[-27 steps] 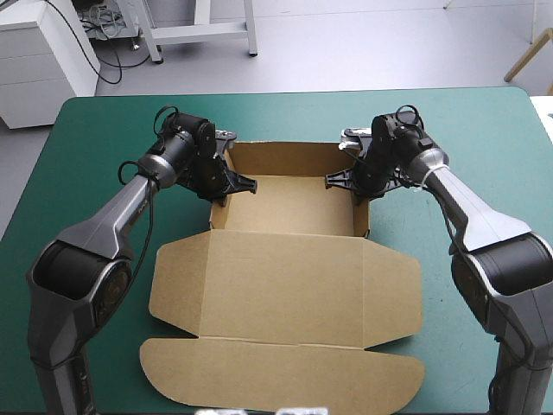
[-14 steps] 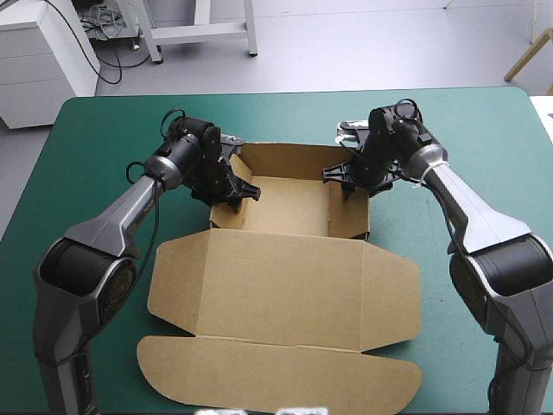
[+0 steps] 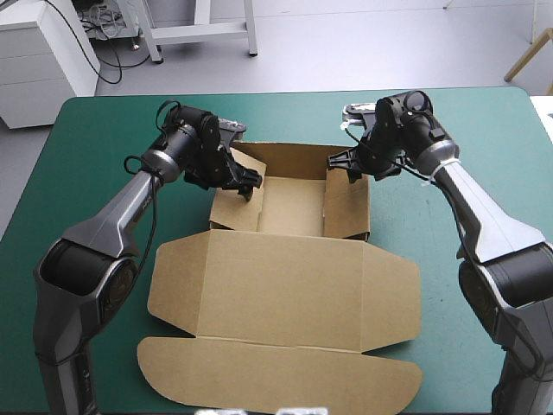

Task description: Fold the box

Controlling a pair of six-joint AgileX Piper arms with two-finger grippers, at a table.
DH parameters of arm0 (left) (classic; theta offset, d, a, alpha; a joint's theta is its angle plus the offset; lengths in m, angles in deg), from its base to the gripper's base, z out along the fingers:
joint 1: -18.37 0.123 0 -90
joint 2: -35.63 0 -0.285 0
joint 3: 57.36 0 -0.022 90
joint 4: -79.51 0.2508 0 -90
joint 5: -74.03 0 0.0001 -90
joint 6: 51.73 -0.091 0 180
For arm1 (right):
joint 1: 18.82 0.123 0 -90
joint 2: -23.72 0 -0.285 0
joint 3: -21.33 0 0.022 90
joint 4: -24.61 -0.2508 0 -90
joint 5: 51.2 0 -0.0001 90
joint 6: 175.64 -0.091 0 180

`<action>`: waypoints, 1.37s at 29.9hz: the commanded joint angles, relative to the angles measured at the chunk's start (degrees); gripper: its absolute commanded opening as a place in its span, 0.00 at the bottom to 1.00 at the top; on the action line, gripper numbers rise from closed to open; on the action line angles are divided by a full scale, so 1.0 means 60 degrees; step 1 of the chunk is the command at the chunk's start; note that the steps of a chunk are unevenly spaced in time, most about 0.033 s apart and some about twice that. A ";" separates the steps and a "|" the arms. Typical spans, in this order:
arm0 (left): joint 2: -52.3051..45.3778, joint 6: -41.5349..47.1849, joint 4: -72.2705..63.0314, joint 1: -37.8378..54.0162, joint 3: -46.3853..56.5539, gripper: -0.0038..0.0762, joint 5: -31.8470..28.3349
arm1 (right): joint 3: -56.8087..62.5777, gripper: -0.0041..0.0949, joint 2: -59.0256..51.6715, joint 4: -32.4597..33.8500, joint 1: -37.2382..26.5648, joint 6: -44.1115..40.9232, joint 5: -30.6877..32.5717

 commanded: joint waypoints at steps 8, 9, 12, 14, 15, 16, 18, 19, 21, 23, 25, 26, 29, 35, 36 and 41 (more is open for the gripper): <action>-0.1415 -0.0004 0.1141 -0.0059 -0.2418 0.86 0.0602 | -0.0466 0.54 -0.1833 0.0412 -0.0053 0.0053 -0.0157; -0.1586 -0.0080 0.1526 -0.0059 -0.2562 0.85 0.0602 | -0.0466 0.54 -0.1941 0.0388 -0.0053 0.0053 -0.0157; -0.2229 -0.0801 0.2963 -0.0059 -0.2720 0.74 0.0602 | -0.0466 0.54 -0.2215 0.0313 -0.0053 -0.0292 -0.0157; -0.2741 -0.0801 0.3771 -0.0059 -0.2720 0.60 0.0602 | -0.0466 0.54 -0.2285 0.0313 -0.0053 -0.0292 -0.0157; -0.3027 -0.0801 0.3995 -0.0059 -0.2720 0.49 0.0602 | -0.0466 0.54 -0.2285 0.0313 -0.0053 -0.0292 -0.0157; -0.3321 -0.0801 0.3996 -0.0037 -0.2720 0.38 0.0602 | -0.0466 0.54 -0.2285 0.0291 -0.0053 -0.0292 -0.0157; -0.3889 -0.0801 0.3796 -0.0037 -0.2720 0.12 0.0602 | -0.0466 0.54 -0.2263 0.0193 -0.0053 -0.0292 -0.0157; -0.4119 -0.0801 0.3639 -0.0037 -0.2697 0.03 0.0602 | -0.0466 0.54 -0.2242 0.0036 -0.0053 -0.0292 -0.0157; -0.4722 -0.0881 0.3167 -0.0037 -0.2494 0.04 0.0602 | -0.0378 0.54 -0.2242 0.0009 -0.0053 -0.0292 -0.0157; -0.5290 -0.0925 0.2941 -0.0037 -0.2101 0.04 0.0602 | -0.0176 0.54 -0.2242 0.0053 -0.0053 -0.0292 -0.0157; -0.5984 -0.1052 0.2941 -0.0037 -0.1373 0.04 0.0602 | 0.0100 0.54 -0.2242 0.0085 -0.0053 -0.0292 -0.0157; -0.6279 -0.1073 0.2903 -0.0037 -0.1012 0.04 0.0602 | 0.0237 0.54 -0.2242 0.0085 -0.0053 -0.0292 -0.0157; -0.7491 -0.1085 0.2906 -0.0037 0.0668 0.04 0.0602 | 0.0725 0.54 -0.2147 0.0085 -0.0053 -0.0330 -0.0157; -0.9908 -0.1085 0.2865 -0.0037 0.4180 0.04 0.0445 | 0.1039 0.54 -0.1574 -0.0511 -0.0053 -0.0552 -0.0235; -1.0422 -0.1085 0.2829 -0.0037 0.4877 0.04 0.0375 | 0.1039 0.54 -0.1453 -0.0632 -0.0053 -0.0552 -0.0235; -1.2347 -0.1085 0.2681 -0.0037 0.7282 0.04 0.0115 | 0.1045 0.54 -0.0823 -0.0661 -0.0053 -0.0552 -0.0160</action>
